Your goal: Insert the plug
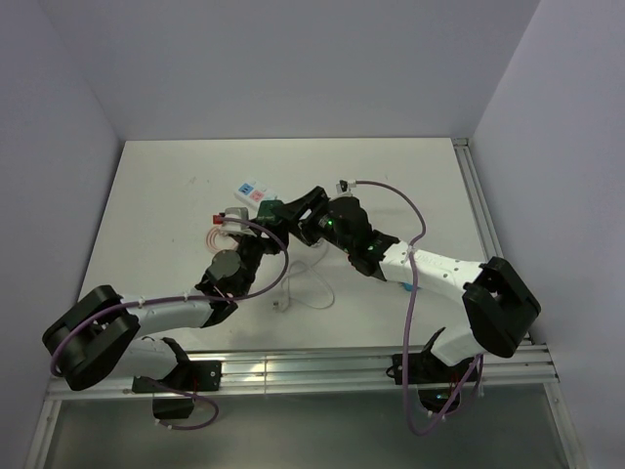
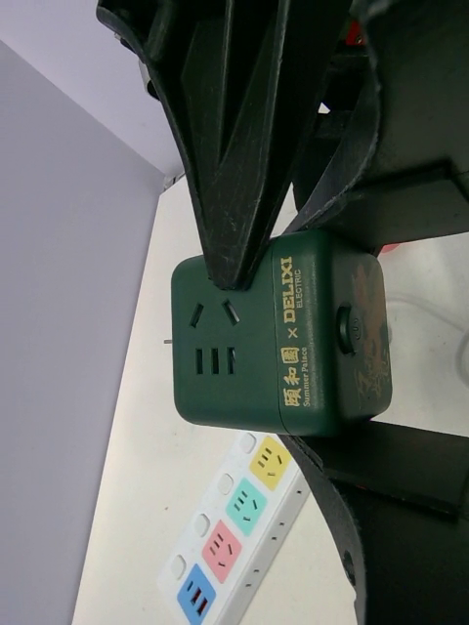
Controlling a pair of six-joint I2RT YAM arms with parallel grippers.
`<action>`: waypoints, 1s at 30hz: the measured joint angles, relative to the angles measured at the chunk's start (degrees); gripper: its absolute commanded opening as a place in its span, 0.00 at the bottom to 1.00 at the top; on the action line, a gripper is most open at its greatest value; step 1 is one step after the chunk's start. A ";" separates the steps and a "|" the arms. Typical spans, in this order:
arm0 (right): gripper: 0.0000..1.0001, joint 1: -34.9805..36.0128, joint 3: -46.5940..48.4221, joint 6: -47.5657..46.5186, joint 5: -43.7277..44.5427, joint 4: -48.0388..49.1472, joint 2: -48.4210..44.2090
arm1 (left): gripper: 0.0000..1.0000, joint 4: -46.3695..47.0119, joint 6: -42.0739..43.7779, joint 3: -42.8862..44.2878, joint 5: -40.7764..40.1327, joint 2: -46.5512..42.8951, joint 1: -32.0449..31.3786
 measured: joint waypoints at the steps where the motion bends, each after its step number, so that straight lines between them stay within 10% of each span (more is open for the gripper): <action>1: 0.20 0.00 -0.02 0.00 0.02 0.02 -0.02 | 0.32 0.13 0.15 0.00 0.00 0.00 0.00; 7: 0.44 0.07 -0.02 -0.33 -0.17 -0.11 -0.50 | 0.00 1.44 1.38 -0.52 0.81 -0.31 0.02; 15: 0.81 -0.92 -0.50 -1.33 -2.12 -1.05 -3.06 | 0.00 -1.84 1.70 -1.31 3.02 -4.39 0.00; 30: 0.90 -13.44 0.50 -25.35 -7.65 -14.29 -9.05 | 0.00 -28.35 -2.25 5.18 13.38 -10.19 7.54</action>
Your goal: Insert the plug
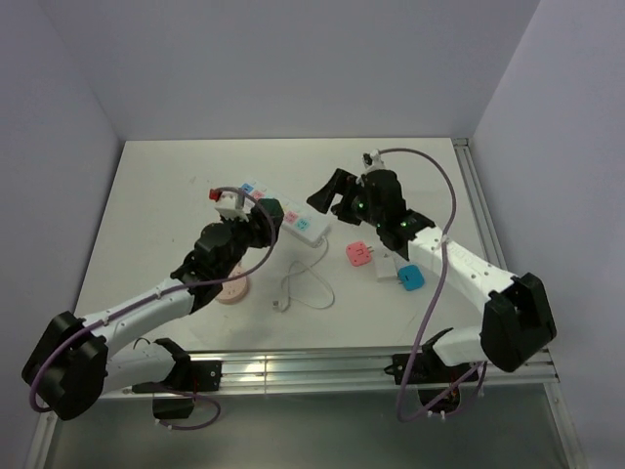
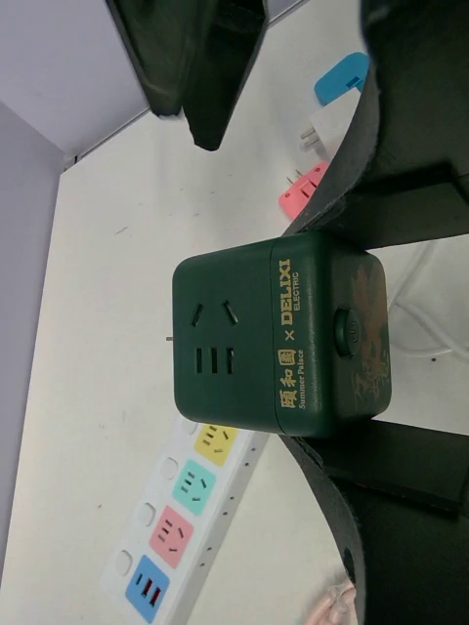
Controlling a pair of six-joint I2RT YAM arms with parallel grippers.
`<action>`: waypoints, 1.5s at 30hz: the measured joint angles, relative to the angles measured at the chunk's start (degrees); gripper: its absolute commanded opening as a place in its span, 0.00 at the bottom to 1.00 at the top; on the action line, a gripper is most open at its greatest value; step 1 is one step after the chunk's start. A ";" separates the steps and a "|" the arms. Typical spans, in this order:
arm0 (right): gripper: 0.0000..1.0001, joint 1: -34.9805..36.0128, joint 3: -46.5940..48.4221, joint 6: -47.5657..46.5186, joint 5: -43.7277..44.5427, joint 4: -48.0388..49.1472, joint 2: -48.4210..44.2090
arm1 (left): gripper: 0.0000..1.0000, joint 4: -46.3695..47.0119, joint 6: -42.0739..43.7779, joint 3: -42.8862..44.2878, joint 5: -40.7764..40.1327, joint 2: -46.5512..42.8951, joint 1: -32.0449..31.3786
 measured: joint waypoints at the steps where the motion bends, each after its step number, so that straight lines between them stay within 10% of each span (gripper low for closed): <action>1: 0.90 -0.79 3.43 -5.57 -0.59 -3.72 2.19 | 0.00 -2.71 -0.42 1.88 2.54 0.31 1.86; 10: 0.75 0.48 22.12 -39.12 2.80 -22.69 19.17 | 0.00 -17.16 -0.94 15.06 11.19 8.04 6.62; 16: 0.94 1.42 19.69 -51.32 2.60 -26.58 24.48 | 0.00 -20.79 -3.85 12.17 12.85 6.73 10.58; 45: 0.98 2.05 40.61 -66.14 -0.11 -38.60 45.24 | 0.00 -24.57 -7.26 8.81 16.02 -1.22 16.96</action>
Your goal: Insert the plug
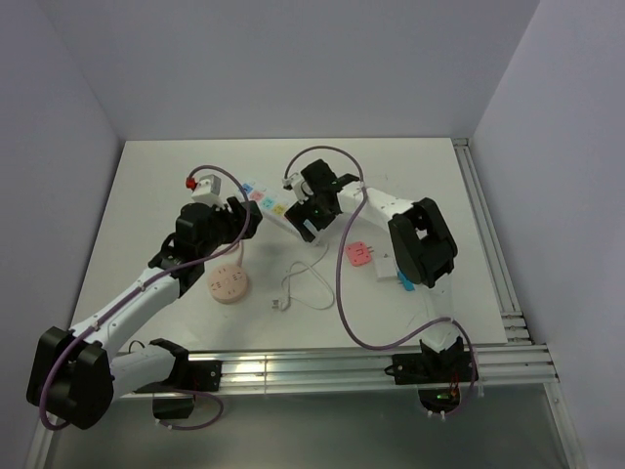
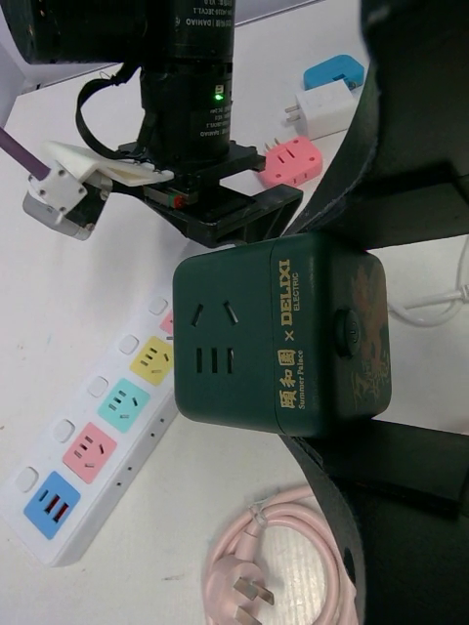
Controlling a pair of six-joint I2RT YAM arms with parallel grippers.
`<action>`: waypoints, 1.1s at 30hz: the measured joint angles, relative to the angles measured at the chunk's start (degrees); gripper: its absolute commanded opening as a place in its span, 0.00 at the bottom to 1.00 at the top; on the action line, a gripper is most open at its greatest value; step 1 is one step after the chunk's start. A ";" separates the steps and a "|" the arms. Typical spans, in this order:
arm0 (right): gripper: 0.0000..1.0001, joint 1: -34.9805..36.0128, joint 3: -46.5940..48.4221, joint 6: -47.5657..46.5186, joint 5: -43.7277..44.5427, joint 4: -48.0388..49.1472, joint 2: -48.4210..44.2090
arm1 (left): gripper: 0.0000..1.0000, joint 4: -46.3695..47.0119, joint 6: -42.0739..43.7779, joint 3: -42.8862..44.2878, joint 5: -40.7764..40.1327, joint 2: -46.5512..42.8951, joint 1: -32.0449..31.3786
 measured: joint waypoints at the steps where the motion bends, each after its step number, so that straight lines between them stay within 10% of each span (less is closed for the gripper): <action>1: 0.96 0.24 0.02 -0.15 0.00 -0.17 0.31 | 0.00 -0.31 -0.02 0.00 -0.04 -0.02 0.00; 12: 0.68 2.36 -7.52 1.01 -1.46 3.15 -3.39 | 0.00 -2.82 0.13 0.00 2.14 -1.75 0.26; 18: 0.99 6.27 -19.85 4.44 -1.03 5.20 -12.35 | 0.00 -3.32 0.20 0.00 6.05 -2.75 0.28; 33: 0.98 4.83 -36.81 17.33 -6.45 19.93 -37.99 | 0.00 -14.03 5.38 6.01 14.25 -5.49 0.28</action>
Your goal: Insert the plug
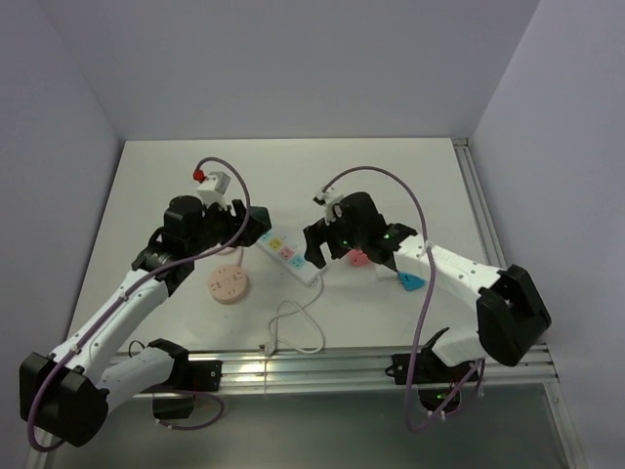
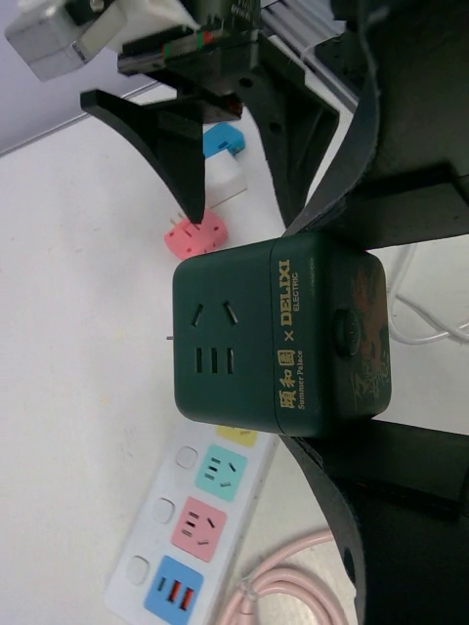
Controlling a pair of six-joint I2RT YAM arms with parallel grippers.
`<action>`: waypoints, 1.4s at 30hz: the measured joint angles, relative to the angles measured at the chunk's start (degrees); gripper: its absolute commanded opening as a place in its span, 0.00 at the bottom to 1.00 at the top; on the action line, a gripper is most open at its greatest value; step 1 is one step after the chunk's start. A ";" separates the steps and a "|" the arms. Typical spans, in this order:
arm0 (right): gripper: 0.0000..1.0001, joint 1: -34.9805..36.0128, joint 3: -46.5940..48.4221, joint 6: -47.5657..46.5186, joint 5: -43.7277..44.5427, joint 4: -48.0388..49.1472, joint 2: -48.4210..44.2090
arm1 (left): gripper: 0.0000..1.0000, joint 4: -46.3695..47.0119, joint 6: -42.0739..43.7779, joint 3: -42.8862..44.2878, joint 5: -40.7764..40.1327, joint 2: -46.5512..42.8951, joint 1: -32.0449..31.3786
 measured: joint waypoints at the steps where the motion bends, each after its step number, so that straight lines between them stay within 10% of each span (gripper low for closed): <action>1: 0.98 -0.13 -2.19 1.81 1.11 2.47 -1.88 | 0.00 -1.11 1.27 1.38 1.03 0.02 0.00; 17: 0.94 -0.13 -30.14 22.53 19.56 26.16 -20.04 | 0.00 -28.48 25.46 29.62 16.59 18.84 -0.13; 42: 0.92 -0.13 -33.99 27.93 26.03 30.16 -24.98 | 0.00 -39.52 30.84 31.93 1.55 33.44 -11.67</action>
